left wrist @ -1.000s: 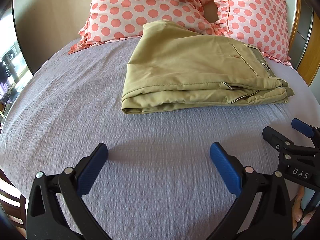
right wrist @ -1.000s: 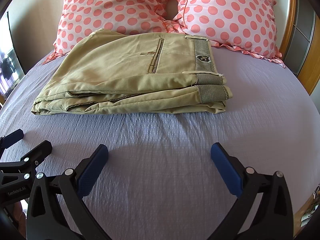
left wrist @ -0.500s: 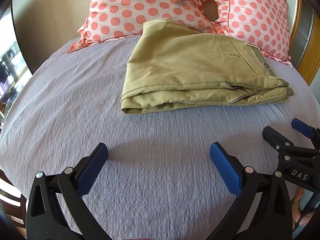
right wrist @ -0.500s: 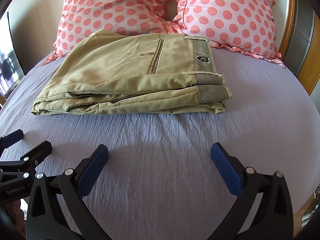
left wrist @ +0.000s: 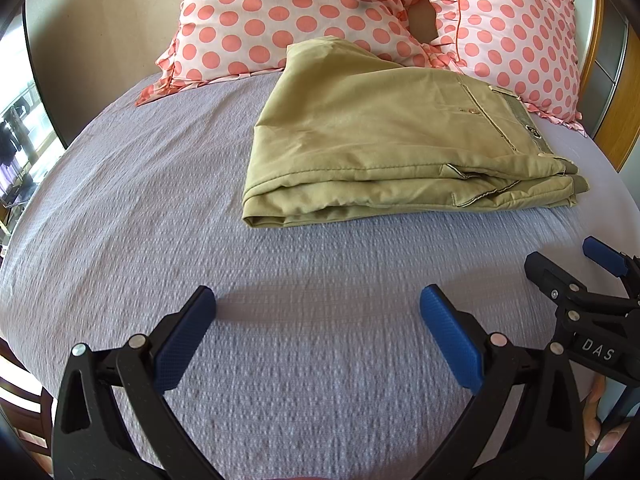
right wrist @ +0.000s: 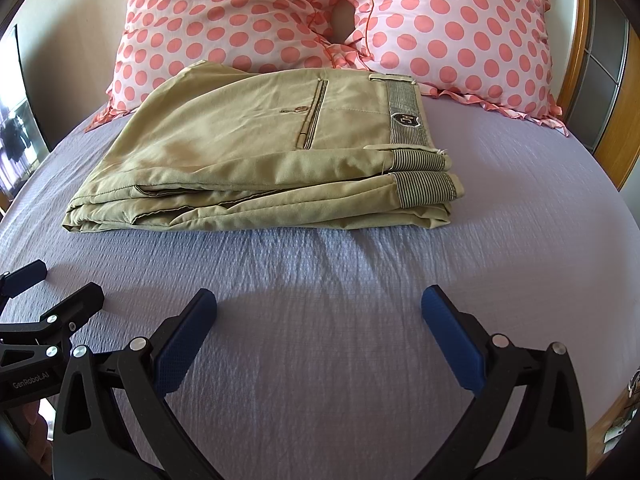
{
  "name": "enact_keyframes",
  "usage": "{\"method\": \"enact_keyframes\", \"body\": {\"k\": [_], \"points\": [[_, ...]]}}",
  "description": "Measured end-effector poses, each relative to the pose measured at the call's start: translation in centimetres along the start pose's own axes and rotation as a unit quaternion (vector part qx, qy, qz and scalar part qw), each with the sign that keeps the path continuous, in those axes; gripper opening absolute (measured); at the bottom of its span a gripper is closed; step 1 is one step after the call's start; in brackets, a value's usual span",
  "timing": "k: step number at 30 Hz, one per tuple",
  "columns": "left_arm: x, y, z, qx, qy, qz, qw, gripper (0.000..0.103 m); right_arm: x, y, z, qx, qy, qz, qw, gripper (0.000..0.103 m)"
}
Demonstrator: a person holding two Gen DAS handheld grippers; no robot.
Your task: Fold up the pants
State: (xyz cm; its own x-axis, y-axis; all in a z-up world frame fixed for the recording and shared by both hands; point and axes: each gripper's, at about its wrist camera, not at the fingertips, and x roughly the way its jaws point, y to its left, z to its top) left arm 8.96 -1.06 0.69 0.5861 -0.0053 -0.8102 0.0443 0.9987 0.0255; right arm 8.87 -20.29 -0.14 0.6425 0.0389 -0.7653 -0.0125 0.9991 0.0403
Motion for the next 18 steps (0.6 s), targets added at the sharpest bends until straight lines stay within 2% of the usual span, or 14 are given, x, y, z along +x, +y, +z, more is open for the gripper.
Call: {"method": "enact_keyframes", "body": {"k": [18], "points": [[0.00,-0.03,0.06,-0.001,0.001,0.000,1.0000,0.101,0.06,0.04,0.07,0.001,-0.001,-0.001,1.000,0.102]]}}
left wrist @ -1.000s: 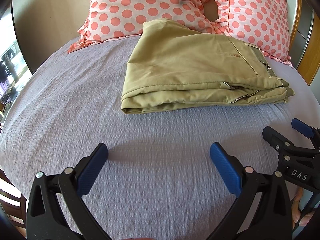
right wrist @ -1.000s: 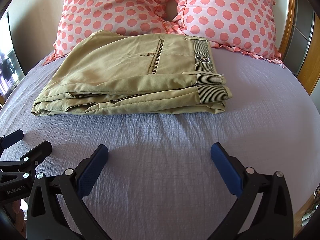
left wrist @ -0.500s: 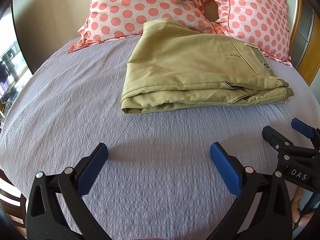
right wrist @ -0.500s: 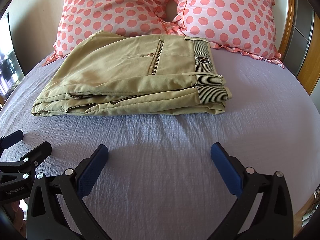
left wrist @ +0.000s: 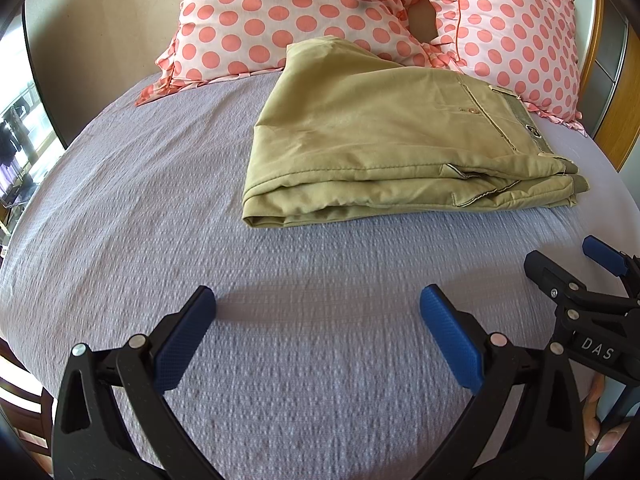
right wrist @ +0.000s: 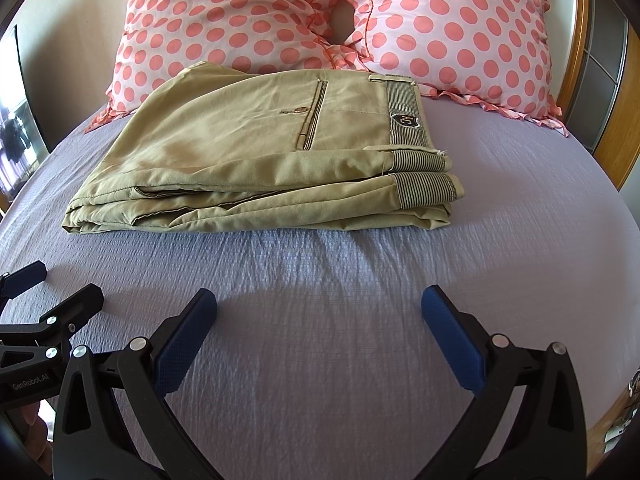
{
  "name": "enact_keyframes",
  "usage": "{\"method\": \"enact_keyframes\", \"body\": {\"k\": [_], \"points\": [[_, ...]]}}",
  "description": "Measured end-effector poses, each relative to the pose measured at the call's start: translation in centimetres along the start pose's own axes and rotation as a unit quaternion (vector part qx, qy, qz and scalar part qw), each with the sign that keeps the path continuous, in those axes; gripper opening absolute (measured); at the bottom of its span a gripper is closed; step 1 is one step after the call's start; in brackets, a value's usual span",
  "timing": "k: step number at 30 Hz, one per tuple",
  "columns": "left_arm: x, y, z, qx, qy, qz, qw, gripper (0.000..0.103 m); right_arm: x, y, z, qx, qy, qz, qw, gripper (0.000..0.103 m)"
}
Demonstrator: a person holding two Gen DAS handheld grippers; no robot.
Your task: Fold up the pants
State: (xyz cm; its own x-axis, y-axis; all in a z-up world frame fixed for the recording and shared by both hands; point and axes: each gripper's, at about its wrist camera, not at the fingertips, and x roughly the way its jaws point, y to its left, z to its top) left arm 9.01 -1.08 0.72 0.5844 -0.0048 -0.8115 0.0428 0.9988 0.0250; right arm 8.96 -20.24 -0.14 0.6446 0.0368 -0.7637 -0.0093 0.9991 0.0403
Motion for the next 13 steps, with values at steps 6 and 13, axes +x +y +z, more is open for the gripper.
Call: {"method": "enact_keyframes", "body": {"k": [6,13], "points": [[0.01,0.04,0.06,0.001,0.001,0.000,1.0000,0.101,0.01,0.00,0.00,0.000,0.000,0.000,1.000,0.102],[-0.02,0.05,0.10,0.001,0.003,0.000,1.0000,0.101,0.02,0.05,-0.07,0.000,0.000,0.000,1.000,0.102]]}}
